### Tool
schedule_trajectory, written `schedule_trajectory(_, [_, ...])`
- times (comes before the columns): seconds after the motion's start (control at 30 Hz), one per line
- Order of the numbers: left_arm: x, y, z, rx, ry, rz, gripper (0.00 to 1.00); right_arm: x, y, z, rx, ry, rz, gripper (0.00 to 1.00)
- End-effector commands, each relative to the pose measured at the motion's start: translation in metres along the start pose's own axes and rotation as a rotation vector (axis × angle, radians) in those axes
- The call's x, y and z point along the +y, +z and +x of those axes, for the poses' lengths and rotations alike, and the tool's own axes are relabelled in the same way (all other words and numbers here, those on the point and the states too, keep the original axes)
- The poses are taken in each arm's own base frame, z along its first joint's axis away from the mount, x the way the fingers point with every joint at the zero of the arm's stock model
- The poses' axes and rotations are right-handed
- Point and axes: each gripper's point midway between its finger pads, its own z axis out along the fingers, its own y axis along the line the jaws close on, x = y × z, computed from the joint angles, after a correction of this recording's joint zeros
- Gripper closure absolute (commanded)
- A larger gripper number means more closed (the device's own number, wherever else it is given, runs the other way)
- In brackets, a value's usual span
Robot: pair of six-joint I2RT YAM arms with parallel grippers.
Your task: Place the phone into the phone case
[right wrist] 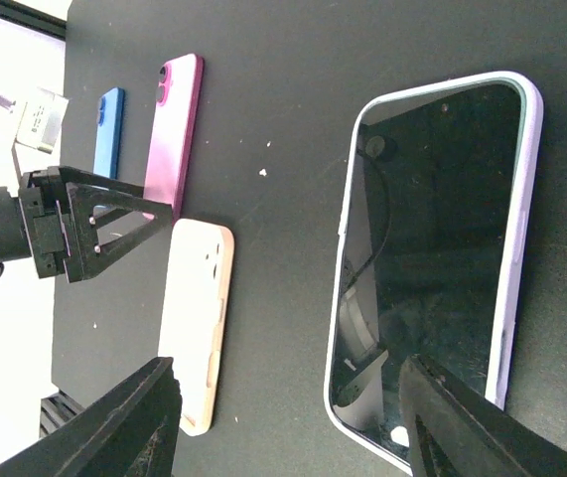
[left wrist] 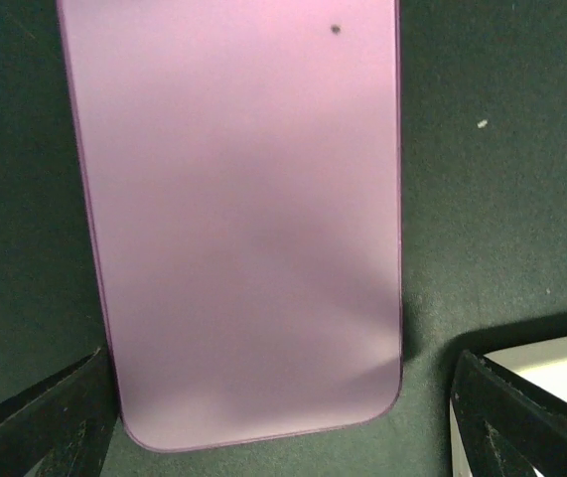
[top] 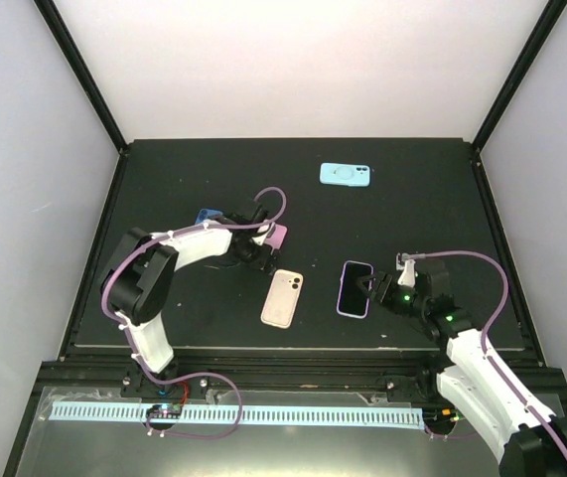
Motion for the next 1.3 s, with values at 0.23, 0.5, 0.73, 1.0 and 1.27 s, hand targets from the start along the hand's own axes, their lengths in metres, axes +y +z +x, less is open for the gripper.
schedule_trajectory(0.23, [0.016,-0.003,-0.04,-0.042,0.067,-0.192,0.01,0.006,-0.004,0.001,-0.013,-0.003,-0.043,0.39])
schedule_trajectory(0.5, [0.004,0.015,-0.054,-0.024,0.081,-0.146,0.01,0.006,-0.006,0.001,-0.028,-0.01,-0.048,0.39])
schedule_trajectory(0.73, [0.005,0.03,-0.055,0.009,0.081,-0.145,0.04,0.007,-0.003,0.0,-0.022,-0.003,-0.049,0.39])
schedule_trajectory(1.0, [0.008,0.038,-0.046,0.042,0.072,-0.157,0.27,0.007,-0.001,-0.002,-0.02,0.002,-0.053,0.39])
schedule_trajectory(1.27, [-0.001,0.021,-0.042,0.015,0.05,-0.092,0.49,0.015,-0.001,-0.001,-0.007,-0.001,-0.083,0.39])
